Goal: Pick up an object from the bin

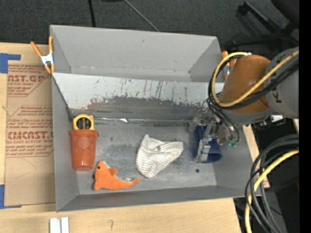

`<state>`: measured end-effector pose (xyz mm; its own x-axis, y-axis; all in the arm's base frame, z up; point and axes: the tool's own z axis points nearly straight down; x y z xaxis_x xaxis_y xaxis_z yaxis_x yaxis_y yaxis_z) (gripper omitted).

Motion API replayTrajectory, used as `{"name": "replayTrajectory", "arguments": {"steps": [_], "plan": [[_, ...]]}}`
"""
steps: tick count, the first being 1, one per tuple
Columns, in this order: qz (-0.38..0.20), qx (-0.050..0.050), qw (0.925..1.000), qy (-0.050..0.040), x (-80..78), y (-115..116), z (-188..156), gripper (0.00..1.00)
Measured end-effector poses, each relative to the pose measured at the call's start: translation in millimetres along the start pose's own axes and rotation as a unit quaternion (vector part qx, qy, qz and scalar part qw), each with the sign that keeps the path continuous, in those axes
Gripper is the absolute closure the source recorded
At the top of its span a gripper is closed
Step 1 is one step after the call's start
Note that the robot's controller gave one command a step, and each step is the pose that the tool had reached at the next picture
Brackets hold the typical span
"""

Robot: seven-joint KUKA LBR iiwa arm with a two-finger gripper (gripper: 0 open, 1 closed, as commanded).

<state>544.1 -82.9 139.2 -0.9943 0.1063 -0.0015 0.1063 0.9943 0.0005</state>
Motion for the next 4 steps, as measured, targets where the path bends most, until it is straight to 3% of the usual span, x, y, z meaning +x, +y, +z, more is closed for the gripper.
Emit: {"name": "replayTrajectory", "arguments": {"steps": [1, 2, 3, 4], "plan": [[0.024, 0.000, 0.9997, -0.0022, 0.7, 39.8, 43.5, 0.00], [-0.010, 0.000, 1.0000, -0.0001, 7.8, 80.4, 68.9, 1.00], [-0.010, 0.000, 1.0000, -0.0001, 7.8, 80.4, 68.9, 1.00], [-0.008, 0.000, 1.0000, -0.0004, 24.6, 77.9, -69.1, 1.00]]}}
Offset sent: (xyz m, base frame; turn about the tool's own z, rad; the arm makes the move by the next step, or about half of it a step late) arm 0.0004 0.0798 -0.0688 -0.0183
